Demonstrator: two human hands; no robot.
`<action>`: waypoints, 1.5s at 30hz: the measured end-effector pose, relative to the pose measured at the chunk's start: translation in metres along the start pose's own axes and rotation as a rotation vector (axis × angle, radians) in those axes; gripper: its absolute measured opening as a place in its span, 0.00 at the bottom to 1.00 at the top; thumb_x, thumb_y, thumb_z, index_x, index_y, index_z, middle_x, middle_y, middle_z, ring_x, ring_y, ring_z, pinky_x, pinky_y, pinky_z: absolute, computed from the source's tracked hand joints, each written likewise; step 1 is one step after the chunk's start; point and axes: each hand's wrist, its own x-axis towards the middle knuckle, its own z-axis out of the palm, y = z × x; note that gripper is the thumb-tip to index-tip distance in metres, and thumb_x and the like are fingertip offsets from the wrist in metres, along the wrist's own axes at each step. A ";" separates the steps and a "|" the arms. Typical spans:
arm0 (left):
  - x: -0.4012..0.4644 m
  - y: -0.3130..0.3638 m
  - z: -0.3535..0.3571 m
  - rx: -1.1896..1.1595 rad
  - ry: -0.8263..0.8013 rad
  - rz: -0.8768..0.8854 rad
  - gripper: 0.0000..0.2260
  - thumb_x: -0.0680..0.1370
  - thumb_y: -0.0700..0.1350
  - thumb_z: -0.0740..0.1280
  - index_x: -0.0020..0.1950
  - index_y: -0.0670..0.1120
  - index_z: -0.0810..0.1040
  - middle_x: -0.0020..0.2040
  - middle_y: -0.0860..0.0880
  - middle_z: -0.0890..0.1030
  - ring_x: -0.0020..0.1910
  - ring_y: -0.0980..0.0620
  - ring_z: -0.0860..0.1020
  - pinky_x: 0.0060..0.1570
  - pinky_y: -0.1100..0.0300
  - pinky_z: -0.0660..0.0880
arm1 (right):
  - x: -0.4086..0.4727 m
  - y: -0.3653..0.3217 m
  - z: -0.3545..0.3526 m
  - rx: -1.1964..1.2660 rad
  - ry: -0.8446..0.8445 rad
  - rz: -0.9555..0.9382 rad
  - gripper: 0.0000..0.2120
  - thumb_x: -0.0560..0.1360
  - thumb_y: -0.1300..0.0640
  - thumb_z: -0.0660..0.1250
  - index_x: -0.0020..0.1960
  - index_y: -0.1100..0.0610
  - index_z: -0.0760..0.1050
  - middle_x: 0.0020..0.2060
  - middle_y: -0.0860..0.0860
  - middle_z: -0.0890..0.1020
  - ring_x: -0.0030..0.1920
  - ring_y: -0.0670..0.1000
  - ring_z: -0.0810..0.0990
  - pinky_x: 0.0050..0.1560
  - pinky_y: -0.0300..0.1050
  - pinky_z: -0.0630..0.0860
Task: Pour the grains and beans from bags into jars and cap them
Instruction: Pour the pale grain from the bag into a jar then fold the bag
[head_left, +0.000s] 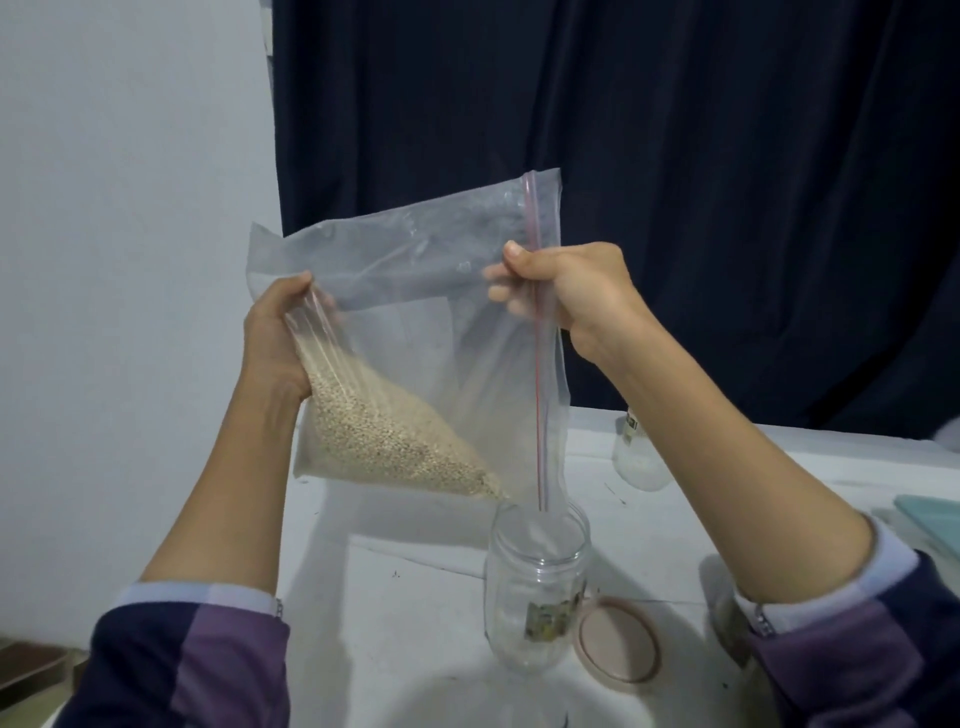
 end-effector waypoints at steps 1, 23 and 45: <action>-0.001 0.000 0.002 0.000 0.007 0.000 0.19 0.76 0.40 0.63 0.25 0.48 0.77 0.26 0.53 0.77 0.28 0.55 0.77 0.35 0.65 0.76 | -0.001 0.001 -0.003 0.004 -0.013 0.011 0.09 0.74 0.60 0.71 0.49 0.67 0.81 0.43 0.56 0.86 0.38 0.49 0.85 0.45 0.42 0.82; -0.019 0.018 0.021 0.447 0.096 0.214 0.10 0.75 0.43 0.66 0.34 0.44 0.77 0.31 0.48 0.79 0.34 0.51 0.78 0.41 0.55 0.76 | -0.004 0.012 -0.038 0.044 -0.171 0.040 0.10 0.77 0.62 0.66 0.42 0.67 0.80 0.44 0.58 0.85 0.45 0.55 0.85 0.42 0.41 0.82; -0.041 0.007 0.056 0.592 0.236 0.462 0.17 0.83 0.47 0.56 0.34 0.50 0.68 0.32 0.54 0.71 0.29 0.61 0.71 0.32 0.67 0.70 | -0.023 0.025 -0.021 0.002 0.000 -0.146 0.12 0.80 0.61 0.63 0.41 0.65 0.80 0.37 0.53 0.85 0.38 0.46 0.84 0.49 0.38 0.80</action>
